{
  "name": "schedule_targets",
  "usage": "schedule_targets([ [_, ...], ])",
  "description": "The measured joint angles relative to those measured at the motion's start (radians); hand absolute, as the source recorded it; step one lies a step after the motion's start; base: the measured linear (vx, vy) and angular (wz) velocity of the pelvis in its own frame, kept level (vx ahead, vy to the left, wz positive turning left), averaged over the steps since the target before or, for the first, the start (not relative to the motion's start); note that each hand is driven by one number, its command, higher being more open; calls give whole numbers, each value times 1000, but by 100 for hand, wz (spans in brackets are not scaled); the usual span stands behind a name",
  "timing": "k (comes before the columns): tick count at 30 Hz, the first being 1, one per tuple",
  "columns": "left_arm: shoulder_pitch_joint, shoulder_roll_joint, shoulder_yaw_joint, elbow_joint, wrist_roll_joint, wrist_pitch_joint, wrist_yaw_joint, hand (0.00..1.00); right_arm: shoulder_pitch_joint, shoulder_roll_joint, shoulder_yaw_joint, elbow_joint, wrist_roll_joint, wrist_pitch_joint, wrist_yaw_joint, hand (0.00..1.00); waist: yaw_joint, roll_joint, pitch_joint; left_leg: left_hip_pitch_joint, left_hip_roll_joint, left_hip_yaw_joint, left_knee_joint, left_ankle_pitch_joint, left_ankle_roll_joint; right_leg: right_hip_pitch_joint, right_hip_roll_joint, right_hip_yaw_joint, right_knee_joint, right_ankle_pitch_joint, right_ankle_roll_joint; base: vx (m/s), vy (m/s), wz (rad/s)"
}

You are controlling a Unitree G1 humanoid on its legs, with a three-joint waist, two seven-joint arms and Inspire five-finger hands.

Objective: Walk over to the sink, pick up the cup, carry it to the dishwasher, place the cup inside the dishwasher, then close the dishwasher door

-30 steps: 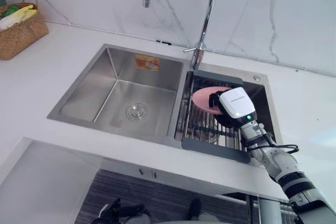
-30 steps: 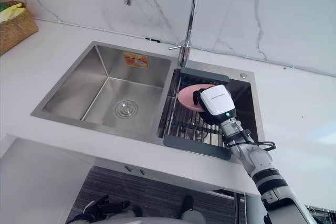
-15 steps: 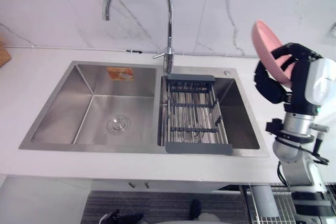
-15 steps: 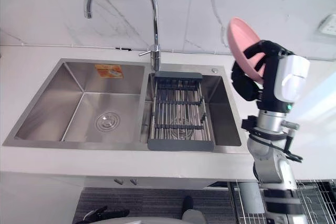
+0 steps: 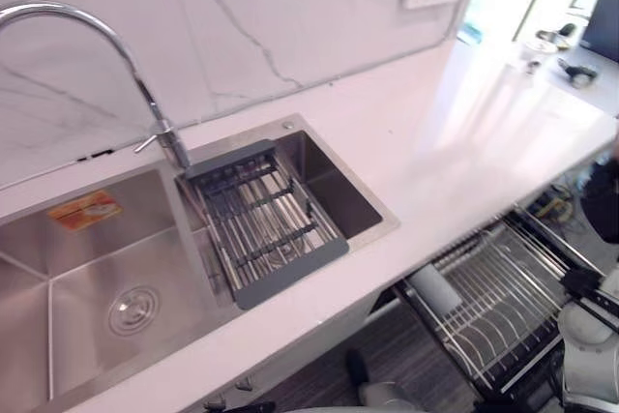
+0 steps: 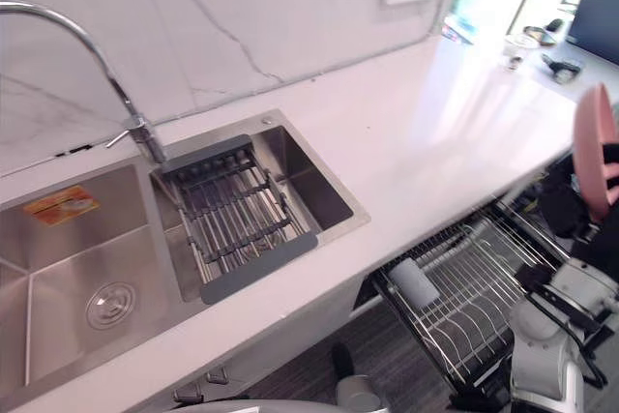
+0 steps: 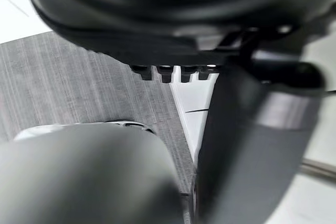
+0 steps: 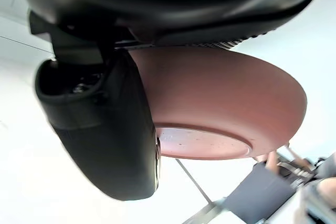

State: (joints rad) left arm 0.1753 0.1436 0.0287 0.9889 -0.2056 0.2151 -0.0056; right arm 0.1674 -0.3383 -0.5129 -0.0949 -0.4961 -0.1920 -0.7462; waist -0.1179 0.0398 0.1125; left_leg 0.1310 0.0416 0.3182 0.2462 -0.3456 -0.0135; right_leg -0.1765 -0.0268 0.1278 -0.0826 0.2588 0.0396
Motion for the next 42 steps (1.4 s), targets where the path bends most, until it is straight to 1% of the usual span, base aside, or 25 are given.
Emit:
schedule_targets([
  [2,-20,15,-26,-1,-27,-2,7,100,0,28,-1,28,-2,0,-60,0,-7,-8,36,-27,-29,27,1,3,15,-50,-24,-9,12,9,-11,-94,95,-64],
  [4,-41,24,-34,0,-59,4,11,100,0,54,0,72,-9,0,-89,0,-7,-15,66,-39,-39,47,1,-2,25,-68,-41,-43,8,8,-11,-79,72,-36],
  [5,-50,28,-34,0,-70,8,14,100,-1,70,1,105,-10,2,-99,0,-7,-17,81,-45,-41,56,2,-3,27,-78,-50,-79,8,2,-19,-58,62,-31],
  [6,-53,27,-34,0,-70,11,16,100,-2,72,5,127,-11,3,-106,0,-7,-15,86,-50,-37,63,2,-3,28,-85,-53,-109,12,-9,-34,-15,29,-39],
  [7,-58,23,-32,0,-72,9,18,100,-11,72,20,176,-14,9,-108,0,3,-3,101,-51,-17,94,1,-2,28,-101,-63,-217,37,-32,-61,18,1,-41],
  [8,-58,21,-27,-2,-78,0,18,100,-13,72,30,189,-15,13,-108,0,10,2,107,-48,-10,106,1,-1,28,-109,-68,-258,58,-34,-64,42,-16,-47],
  [9,-58,21,-25,-5,-91,-9,17,100,-13,72,43,206,-16,17,-107,0,19,0,120,-43,-4,114,1,0,23,-113,-77,-315,89,-35,-64,89,-52,-28],
  [10,-58,26,-19,-3,-100,-12,17,100,-12,72,67,228,-16,23,-104,0,24,-5,125,-41,-3,115,-1,1,12,-113,-82,-350,89,-23,-52,187,-117,-12],
  [11,-58,30,-12,4,-118,-8,22,100,-13,68,92,247,-16,25,-103,0,25,-8,128,-36,-7,108,-1,0,2,-107,-81,-348,77,23,-38,200,-128,-3],
  [13,-56,26,-3,6,-150,2,27,100,-43,66,140,306,-16,35,-97,0,33,0,130,-38,9,102,-2,3,-5,-104,-62,-350,64,28,-36,179,-127,0],
  [16,-65,25,2,6,-179,18,32,100,-77,65,215,374,-18,50,-72,0,56,0,131,-35,16,95,-7,6,-9,-99,-52,-351,61,28,-36,111,-79,-2],
  [19,-68,24,-12,4,-176,16,31,100,-86,66,267,404,-45,60,-60,0,69,-2,135,-14,8,86,-18,6,-9,-70,-59,-362,43,27,-36,45,8,5],
  [21,-69,24,-22,1,-154,7,27,100,-83,67,277,417,-56,69,-60,0,75,-3,136,-12,4,80,-23,6,-8,-61,-70,-373,30,24,-32,5,46,10],
  [24,-69,24,-31,0,-136,-12,21,100,-109,67,278,476,-57,88,-60,0,77,0,139,-17,-3,71,-32,8,-4,-62,-86,-416,28,24,-32,31,52,9],
  [25,-70,24,-31,0,-136,-25,18,100,-124,66,278,499,-57,104,-60,0,77,4,145,-19,-2,65,-32,8,-4,-64,-87,-422,28,25,-32,73,32,12],
  [27,-72,24,-31,-1,-136,-30,14,100,-141,63,279,531,-57,125,-60,0,77,10,149,-32,1,52,-30,9,-4,-70,-87,-433,28,27,-34,104,3,19],
  [28,-75,21,-31,-4,-136,-38,10,100,-162,53,287,573,-56,151,-58,0,80,18,153,-37,7,42,-29,9,-4,-71,-86,-444,30,32,-29,142,-16,19],
  [31,-80,15,-33,-6,-125,-50,6,100,-195,34,290,636,-54,173,-57,0,92,29,160,-43,8,29,-28,10,-5,-71,-86,-462,37,32,-28,123,-2,16],
  [33,-88,12,-37,-7,-115,-56,6,100,-205,4,309,665,-51,184,-58,0,101,36,166,-43,7,21,-24,12,-3,-73,-92,-468,55,22,-27,66,21,11],
  [36,-90,14,-58,-20,-109,-57,-13,100,-238,-32,322,683,-42,206,-60,0,100,48,178,-55,-8,-2,-22,20,7,-99,-122,-475,107,1,-22,16,50,13],
  [38,-96,15,-58,-33,-128,-40,-19,100,-296,-53,322,716,-38,226,-57,0,100,52,198,-73,-27,-6,-23,28,16,-129,-149,-475,131,0,-22,-15,48,10],
  [39,-97,15,-57,-35,-142,-32,-21,100,-309,-56,322,722,-37,236,-54,0,101,54,201,-79,-31,-8,-23,29,18,-137,-153,-475,136,0,-22,-30,41,9],
  [40,-98,17,-55,-36,-198,-1,-25,100,-332,-57,323,736,-37,252,-40,0,101,56,207,-86,-36,-10,-24,34,19,-144,-159,-476,138,1,-23,-21,26,8],
  [41,-99,18,-53,-36,-231,17,-27,100,-342,-59,324,745,-37,258,-33,0,101,59,210,-86,-37,-13,-26,36,19,-144,-161,-479,139,0,-23,-13,19,11],
  [42,-101,18,-41,-37,-294,64,-40,100,-359,-65,326,763,-37,273,-18,0,103,63,216,-88,-38,-17,-29,41,18,-146,-165,-483,141,-1,-24,2,4,12],
])
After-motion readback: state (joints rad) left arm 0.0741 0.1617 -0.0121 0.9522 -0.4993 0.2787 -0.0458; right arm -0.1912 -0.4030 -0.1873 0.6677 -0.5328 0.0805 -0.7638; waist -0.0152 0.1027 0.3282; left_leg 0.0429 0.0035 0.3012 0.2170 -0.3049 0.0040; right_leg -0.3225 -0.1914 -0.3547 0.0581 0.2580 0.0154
